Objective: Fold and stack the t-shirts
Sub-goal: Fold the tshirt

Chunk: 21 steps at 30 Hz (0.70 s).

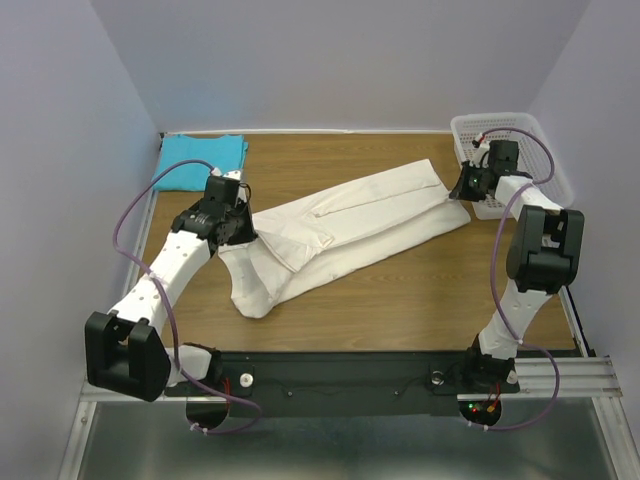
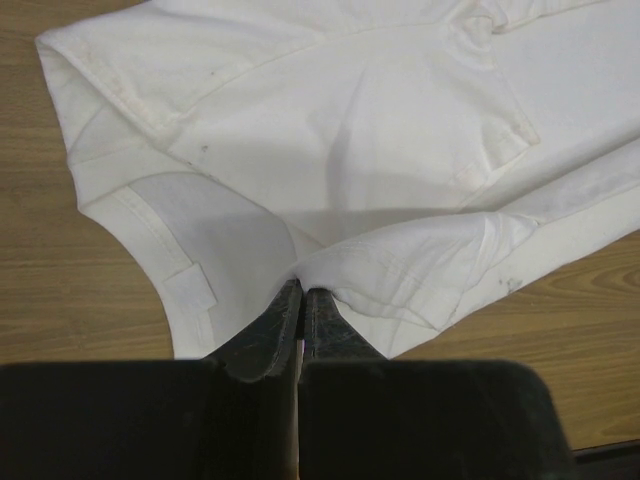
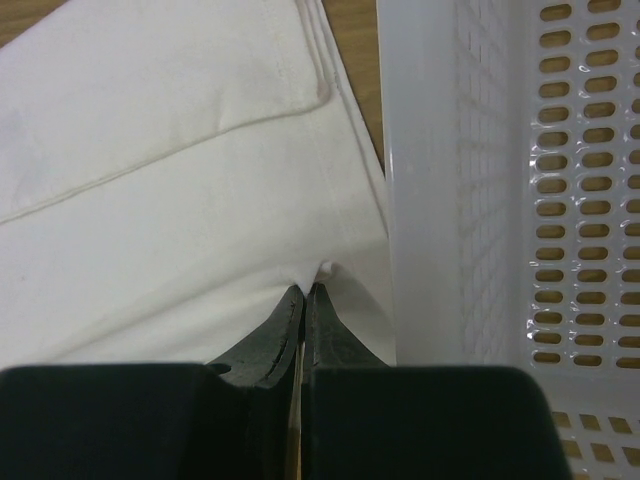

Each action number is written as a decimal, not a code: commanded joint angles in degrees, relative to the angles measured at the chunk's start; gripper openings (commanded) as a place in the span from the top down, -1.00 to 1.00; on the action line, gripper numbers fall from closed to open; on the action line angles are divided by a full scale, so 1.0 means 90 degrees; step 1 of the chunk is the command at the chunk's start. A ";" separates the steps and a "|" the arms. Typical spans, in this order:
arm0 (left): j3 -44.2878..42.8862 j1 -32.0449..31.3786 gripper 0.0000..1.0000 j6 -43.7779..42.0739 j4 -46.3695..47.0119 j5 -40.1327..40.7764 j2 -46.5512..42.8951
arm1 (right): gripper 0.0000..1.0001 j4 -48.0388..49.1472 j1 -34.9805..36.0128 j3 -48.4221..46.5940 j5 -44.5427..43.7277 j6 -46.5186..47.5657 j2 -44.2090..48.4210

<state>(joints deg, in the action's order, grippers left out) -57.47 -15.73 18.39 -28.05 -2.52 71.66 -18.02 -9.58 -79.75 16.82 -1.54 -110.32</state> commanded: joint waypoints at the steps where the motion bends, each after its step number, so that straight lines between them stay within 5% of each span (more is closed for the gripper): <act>1: -0.0381 0.0058 1.00 -0.0139 0.0265 0.0066 0.0104 | 0.99 0.0488 -0.0019 0.0081 -0.0384 0.0122 0.0344; 21: -0.0743 0.0077 1.00 -0.0286 0.0441 0.0202 0.0583 | 0.99 0.0664 -0.0009 0.0540 -0.0638 0.0308 0.0773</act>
<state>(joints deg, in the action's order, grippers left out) -61.56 -15.62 16.88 -25.91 -2.02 77.06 -15.86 -9.30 -75.85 13.23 0.23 -106.72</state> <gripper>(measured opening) 0.098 0.022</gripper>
